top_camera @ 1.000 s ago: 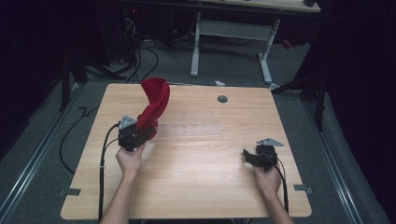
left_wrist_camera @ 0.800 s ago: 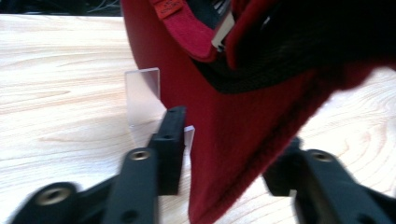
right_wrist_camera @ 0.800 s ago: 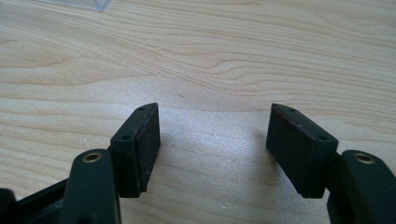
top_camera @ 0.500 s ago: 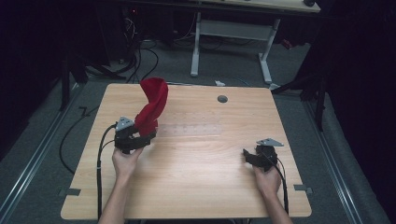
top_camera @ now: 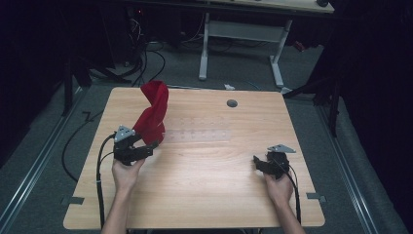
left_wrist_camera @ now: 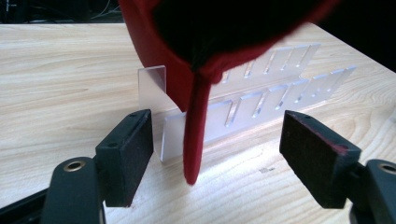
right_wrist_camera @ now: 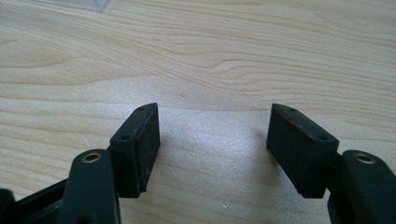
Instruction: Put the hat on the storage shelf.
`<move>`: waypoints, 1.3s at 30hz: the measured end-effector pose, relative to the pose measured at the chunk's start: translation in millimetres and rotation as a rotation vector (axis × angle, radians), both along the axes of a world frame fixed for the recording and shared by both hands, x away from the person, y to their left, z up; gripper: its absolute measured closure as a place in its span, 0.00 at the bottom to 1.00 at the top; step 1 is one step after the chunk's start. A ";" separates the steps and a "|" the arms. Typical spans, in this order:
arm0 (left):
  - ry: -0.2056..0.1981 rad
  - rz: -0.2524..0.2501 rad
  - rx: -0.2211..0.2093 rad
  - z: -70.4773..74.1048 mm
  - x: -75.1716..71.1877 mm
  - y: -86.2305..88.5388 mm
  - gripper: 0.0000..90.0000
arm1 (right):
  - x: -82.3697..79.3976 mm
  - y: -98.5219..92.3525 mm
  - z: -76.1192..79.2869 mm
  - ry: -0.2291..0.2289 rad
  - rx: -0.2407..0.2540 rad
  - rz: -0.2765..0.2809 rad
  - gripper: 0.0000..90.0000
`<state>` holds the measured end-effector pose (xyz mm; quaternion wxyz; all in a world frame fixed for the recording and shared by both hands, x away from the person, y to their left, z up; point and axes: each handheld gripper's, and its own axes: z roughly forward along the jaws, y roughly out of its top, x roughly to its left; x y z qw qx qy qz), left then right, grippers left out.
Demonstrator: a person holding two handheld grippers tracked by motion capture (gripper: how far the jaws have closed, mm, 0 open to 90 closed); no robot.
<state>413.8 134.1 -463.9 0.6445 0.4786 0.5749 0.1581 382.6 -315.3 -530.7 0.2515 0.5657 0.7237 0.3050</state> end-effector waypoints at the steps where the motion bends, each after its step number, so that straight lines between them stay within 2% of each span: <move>1: 0.004 0.000 0.002 0.5 -1.7 0.9 0.29 | 0.1 -0.1 0.0 -0.001 -0.001 0.002 0.39; 5: -0.003 0.005 0.022 2.4 -9.4 3.9 0.29 | 0.0 0.0 0.0 0.000 0.000 0.000 0.39; 12: 0.015 -0.015 0.018 1.4 -24.6 6.0 0.30 | 0.0 -0.1 -0.1 -0.002 -0.001 0.003 0.39; 15: 0.026 -0.027 -0.001 2.0 -32.2 6.6 0.31 | -0.6 0.1 0.0 0.000 0.001 0.002 0.39; 20: 0.041 -0.055 0.013 0.0 -41.0 1.3 0.32 | -0.7 0.1 0.0 0.000 0.001 0.002 0.38; 25: 0.039 -0.072 0.023 -4.3 -48.8 -6.3 0.34 | -1.1 0.1 0.0 0.000 0.000 0.003 0.39; 28: 0.045 -0.081 0.014 -7.4 -52.1 -9.3 0.34 | -1.4 0.3 0.0 0.001 0.002 0.002 0.39; 30: 0.047 -0.091 0.014 -9.6 -54.6 -11.2 0.38 | -1.5 0.4 0.0 0.001 0.002 0.002 0.39; 34: 0.058 -0.116 0.029 -15.6 -56.7 -18.4 0.39 | -1.7 0.4 0.0 0.001 0.002 0.001 0.39; 37: 0.069 -0.159 0.062 -19.9 -58.9 -26.9 0.38 | -1.7 0.4 0.0 0.001 0.002 0.002 0.38; 39: 0.070 -0.170 0.083 -22.1 -59.6 -32.7 0.38 | -1.7 0.3 0.0 0.000 0.001 0.002 0.38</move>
